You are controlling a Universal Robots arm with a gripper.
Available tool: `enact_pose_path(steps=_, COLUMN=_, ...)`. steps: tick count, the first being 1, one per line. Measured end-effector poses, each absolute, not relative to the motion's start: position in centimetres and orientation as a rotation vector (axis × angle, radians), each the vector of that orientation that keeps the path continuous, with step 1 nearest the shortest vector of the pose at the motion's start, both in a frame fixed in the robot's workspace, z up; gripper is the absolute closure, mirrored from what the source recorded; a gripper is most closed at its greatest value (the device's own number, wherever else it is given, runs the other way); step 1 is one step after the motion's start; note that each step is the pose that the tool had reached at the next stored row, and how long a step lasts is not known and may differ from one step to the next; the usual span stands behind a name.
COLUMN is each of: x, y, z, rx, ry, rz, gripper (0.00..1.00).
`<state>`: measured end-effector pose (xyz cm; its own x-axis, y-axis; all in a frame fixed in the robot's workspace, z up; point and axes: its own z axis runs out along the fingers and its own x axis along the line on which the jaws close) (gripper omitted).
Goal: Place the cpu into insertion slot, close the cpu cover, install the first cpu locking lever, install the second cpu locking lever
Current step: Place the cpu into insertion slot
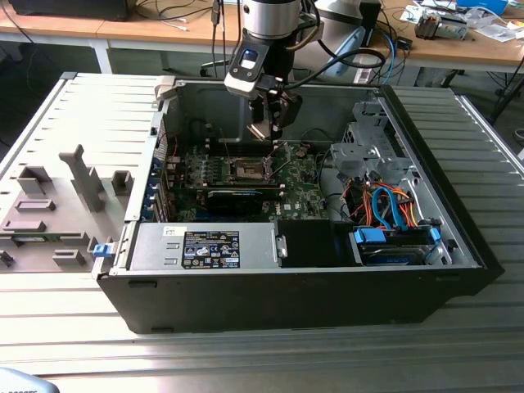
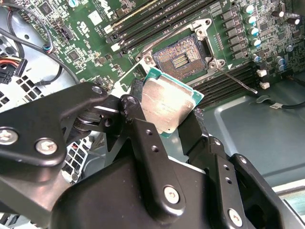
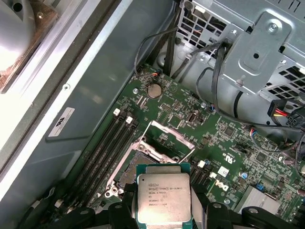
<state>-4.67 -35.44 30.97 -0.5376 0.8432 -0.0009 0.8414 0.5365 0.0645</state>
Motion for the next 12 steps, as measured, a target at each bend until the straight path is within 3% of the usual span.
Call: enact_pose_path(steps=12, x=-4.7, y=-35.45, z=30.95, rx=1.541, ry=2.699, rz=0.086, gripper=0.45)
